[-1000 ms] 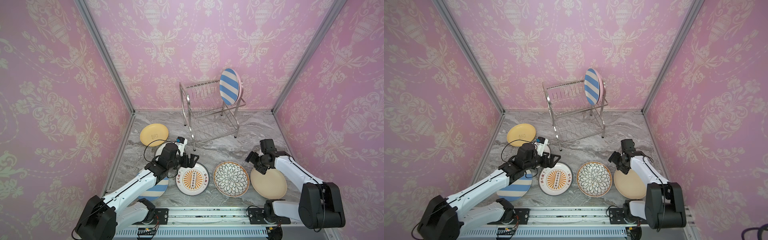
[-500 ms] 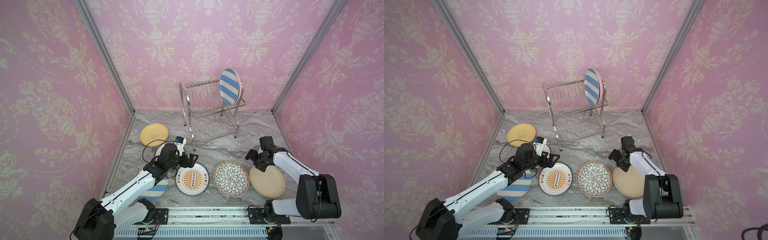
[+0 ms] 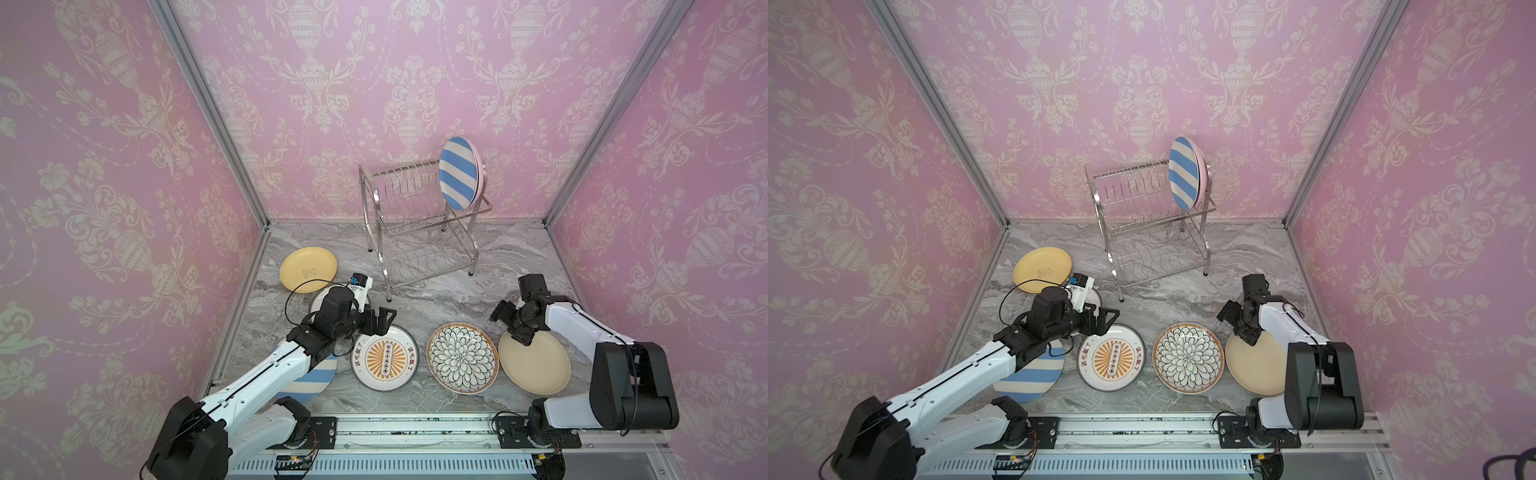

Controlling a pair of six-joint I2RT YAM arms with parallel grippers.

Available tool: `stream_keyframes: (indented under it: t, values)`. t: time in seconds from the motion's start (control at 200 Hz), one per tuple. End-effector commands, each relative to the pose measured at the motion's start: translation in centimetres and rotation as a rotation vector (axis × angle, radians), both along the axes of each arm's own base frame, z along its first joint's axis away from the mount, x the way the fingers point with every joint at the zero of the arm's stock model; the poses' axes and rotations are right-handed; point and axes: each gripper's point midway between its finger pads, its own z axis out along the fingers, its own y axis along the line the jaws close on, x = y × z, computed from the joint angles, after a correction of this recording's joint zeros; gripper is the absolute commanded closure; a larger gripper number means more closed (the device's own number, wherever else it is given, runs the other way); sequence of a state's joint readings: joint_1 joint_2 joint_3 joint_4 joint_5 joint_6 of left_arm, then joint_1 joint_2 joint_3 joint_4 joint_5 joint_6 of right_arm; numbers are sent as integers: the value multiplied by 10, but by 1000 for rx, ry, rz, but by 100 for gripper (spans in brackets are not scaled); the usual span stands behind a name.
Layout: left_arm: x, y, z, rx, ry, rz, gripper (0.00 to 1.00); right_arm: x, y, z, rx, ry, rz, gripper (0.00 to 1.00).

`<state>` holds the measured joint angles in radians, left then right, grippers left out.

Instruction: Load the plates into the dish rack

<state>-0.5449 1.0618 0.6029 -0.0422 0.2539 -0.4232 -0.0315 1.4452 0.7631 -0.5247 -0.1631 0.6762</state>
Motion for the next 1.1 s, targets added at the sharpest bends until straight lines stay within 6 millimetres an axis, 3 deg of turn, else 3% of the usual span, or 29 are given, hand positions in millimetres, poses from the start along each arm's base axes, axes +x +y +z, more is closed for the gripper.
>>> stream_keyframes:
  t: [0.0, 0.2, 0.36, 0.39, 0.485, 0.57, 0.696, 0.926, 1.091]
  values:
    - [4, 6, 2, 32, -21, 14, 1, 35, 2, 6, 21, -74, 24, 15]
    - [9, 8, 8, 34, -36, 24, 1, 90, 12, 7, 70, -133, 56, 15]
    - [10, 10, 12, 34, -42, 34, 1, 135, 32, 17, 93, -177, 134, 15]
    - [10, 10, 12, 34, -44, 37, 1, 152, 36, 34, 93, -218, 151, 15]
    - [11, 12, 16, 29, -55, 45, 1, 162, 39, 49, 90, -237, 165, 15]
    - [11, 14, 20, 29, -71, 53, 1, 152, 31, 58, 41, -238, 181, 15]
    - [13, 15, 21, 29, -84, 58, 1, 117, 15, 71, -28, -224, 163, 14]
    - [30, 16, 31, -9, -106, 52, 1, 30, -45, 75, -86, -209, -33, 15]
    - [39, 12, 35, 8, -120, 11, 1, 12, -53, 65, -63, -209, -99, 16]
